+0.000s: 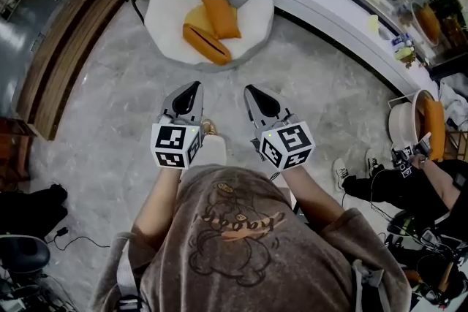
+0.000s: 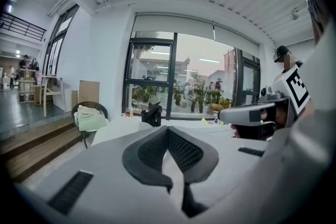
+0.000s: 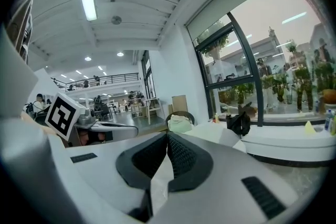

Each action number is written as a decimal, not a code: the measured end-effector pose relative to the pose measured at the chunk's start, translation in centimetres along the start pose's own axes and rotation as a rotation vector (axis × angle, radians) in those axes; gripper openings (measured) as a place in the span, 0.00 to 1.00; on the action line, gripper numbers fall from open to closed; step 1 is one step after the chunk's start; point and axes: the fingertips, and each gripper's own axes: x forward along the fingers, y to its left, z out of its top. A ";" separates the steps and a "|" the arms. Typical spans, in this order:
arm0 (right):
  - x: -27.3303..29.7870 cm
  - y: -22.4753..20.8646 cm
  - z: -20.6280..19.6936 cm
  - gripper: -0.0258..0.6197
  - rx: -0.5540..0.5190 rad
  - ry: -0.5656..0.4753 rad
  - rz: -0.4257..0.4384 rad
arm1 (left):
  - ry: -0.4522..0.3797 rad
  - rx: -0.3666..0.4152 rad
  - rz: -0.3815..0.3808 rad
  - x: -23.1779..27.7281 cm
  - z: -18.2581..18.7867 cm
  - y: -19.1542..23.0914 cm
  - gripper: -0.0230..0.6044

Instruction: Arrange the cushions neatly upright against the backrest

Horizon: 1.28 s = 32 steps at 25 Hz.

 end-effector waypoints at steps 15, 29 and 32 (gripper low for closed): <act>10.8 -4.3 2.5 0.07 0.024 0.021 -0.041 | 0.027 0.000 -0.050 8.8 3.0 8.2 0.04; 17.0 -6.6 4.3 0.07 0.022 0.026 -0.123 | 0.044 0.002 -0.149 14.9 4.1 12.9 0.04; 17.7 -7.3 4.8 0.07 0.018 0.025 -0.140 | 0.043 -0.001 -0.161 15.9 4.5 13.5 0.05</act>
